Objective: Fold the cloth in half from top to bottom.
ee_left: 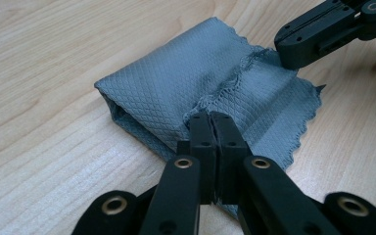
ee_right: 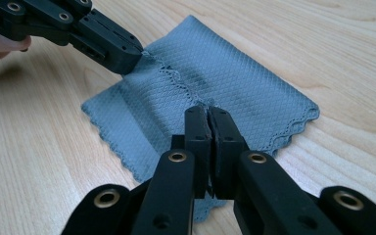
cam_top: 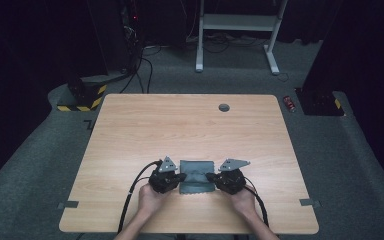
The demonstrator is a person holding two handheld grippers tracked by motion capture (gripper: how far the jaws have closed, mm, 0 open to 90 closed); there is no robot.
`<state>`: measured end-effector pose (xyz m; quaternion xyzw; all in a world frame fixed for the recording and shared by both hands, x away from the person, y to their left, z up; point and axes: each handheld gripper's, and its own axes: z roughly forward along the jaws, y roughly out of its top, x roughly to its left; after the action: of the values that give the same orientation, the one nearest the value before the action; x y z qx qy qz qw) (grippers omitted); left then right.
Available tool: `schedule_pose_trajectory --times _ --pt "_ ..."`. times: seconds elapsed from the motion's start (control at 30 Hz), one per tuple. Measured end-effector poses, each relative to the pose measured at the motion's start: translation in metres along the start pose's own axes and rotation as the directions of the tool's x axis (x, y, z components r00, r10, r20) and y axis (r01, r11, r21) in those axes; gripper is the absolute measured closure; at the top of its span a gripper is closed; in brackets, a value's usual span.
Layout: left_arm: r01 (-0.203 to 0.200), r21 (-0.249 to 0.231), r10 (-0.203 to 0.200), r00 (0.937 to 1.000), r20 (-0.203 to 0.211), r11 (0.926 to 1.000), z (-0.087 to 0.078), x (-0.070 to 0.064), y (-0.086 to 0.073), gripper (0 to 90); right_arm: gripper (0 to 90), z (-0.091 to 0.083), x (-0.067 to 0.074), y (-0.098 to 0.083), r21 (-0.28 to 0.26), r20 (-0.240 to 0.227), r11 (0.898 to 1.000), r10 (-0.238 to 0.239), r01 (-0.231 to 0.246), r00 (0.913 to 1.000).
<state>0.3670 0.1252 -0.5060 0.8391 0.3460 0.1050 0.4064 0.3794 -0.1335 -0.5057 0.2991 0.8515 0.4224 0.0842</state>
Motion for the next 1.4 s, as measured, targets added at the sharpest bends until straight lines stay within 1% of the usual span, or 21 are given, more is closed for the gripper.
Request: schedule_pose_trajectory --times 0.13,0.27,0.4,0.53,0.7,0.77,0.83,0.87,0.97,1.0,1.07,1.13,1.17,1.2,1.27,1.3,1.4 --pt "-0.007 0.010 0.007 1.0000 -0.001 0.9999 0.002 -0.002 -0.002 88.4 87.5 0.001 0.001 -0.002 0.013 0.007 1.000 -0.011 0.011 0.9999" --pt "-0.013 0.018 0.014 0.9999 -0.005 0.9997 0.003 -0.004 -0.004 88.3 87.3 0.003 0.000 -0.005 0.021 0.009 1.000 -0.008 0.007 0.9999" --pt "-0.002 0.016 0.002 1.0000 0.002 0.9999 0.002 -0.005 -0.006 87.2 86.7 0.005 0.001 -0.007 0.030 0.005 1.000 -0.005 0.004 1.0000" --pt "0.002 0.014 -0.002 1.0000 0.004 0.9999 0.000 -0.004 -0.007 85.4 82.9 0.004 0.003 -0.007 0.041 0.011 0.999 -0.015 0.015 0.9998" --pt "0.010 0.004 -0.010 0.9997 0.020 0.9999 -0.003 -0.004 -0.008 83.7 78.9 -0.001 0.002 -0.006 0.030 0.006 1.000 0.004 -0.004 1.0000" --pt "0.021 -0.007 -0.021 0.9993 0.032 0.9998 -0.006 -0.005 -0.007 82.3 77.9 -0.005 0.002 -0.005 0.018 0.002 1.000 0.005 -0.005 1.0000" --pt "0.031 -0.029 -0.030 0.9986 0.043 0.9991 -0.010 -0.005 -0.006 80.5 77.7 -0.010 0.003 -0.004 -0.001 0.001 1.000 0.010 -0.010 1.0000" --pt "0.030 -0.035 -0.028 0.9986 0.045 0.9990 -0.012 -0.005 -0.005 79.4 77.6 -0.012 0.003 -0.003 -0.005 0.000 1.000 0.012 -0.012 0.9999" --pt "0.008 -0.065 -0.005 0.9992 0.039 0.9978 -0.020 -0.008 0.000 76.1 77.6 -0.019 0.005 0.000 -0.029 0.004 1.000 0.007 -0.007 1.0000" --pt "0.008 -0.082 -0.004 0.9992 0.041 0.9966 -0.023 -0.009 0.004 75.6 77.7 -0.020 0.006 0.001 -0.033 0.007 0.999 0.005 -0.004 1.0000" --pt "0.008 -0.091 -0.005 0.9993 0.036 0.9958 -0.024 -0.009 0.009 74.6 78.2 -0.022 0.009 0.005 -0.043 0.021 0.999 -0.001 0.002 0.9998" --pt "0.008 -0.085 -0.005 0.9997 0.025 0.9963 -0.021 -0.008 0.013 74.2 78.5 -0.021 0.009 0.009 -0.043 0.027 0.999 0.001 0.000 0.9996" --pt "0.015 -0.080 -0.013 0.9997 0.022 0.9967 -0.019 -0.008 0.014 73.9 78.7 -0.019 0.009 0.011 -0.040 0.030 0.999 0.004 -0.003 0.9995" --pt "0.016 -0.067 -0.015 0.9997 0.020 0.9977 -0.015 -0.008 0.013 73.6 78.7 -0.016 0.008 0.011 -0.035 0.033 0.999 0.007 -0.006 0.9994" --pt "-0.003 -0.034 0.004 0.9999 0.010 0.9994 -0.010 -0.010 0.012 72.6 78.7 -0.010 0.008 0.011 -0.016 0.036 1.000 0.010 -0.009 0.9993" --pt "-0.004 -0.025 0.004 0.9999 0.014 0.9997 -0.007 -0.011 0.010 72.2 78.7 -0.008 0.009 0.010 -0.008 0.033 1.000 0.012 -0.012 0.9994" --pt "-0.013 0.014 0.012 0.9998 0.018 0.9998 -0.002 -0.014 0.004 70.9 78.3 -0.003 0.013 0.005 0.019 0.029 1.000 -0.002 0.001 0.9996"
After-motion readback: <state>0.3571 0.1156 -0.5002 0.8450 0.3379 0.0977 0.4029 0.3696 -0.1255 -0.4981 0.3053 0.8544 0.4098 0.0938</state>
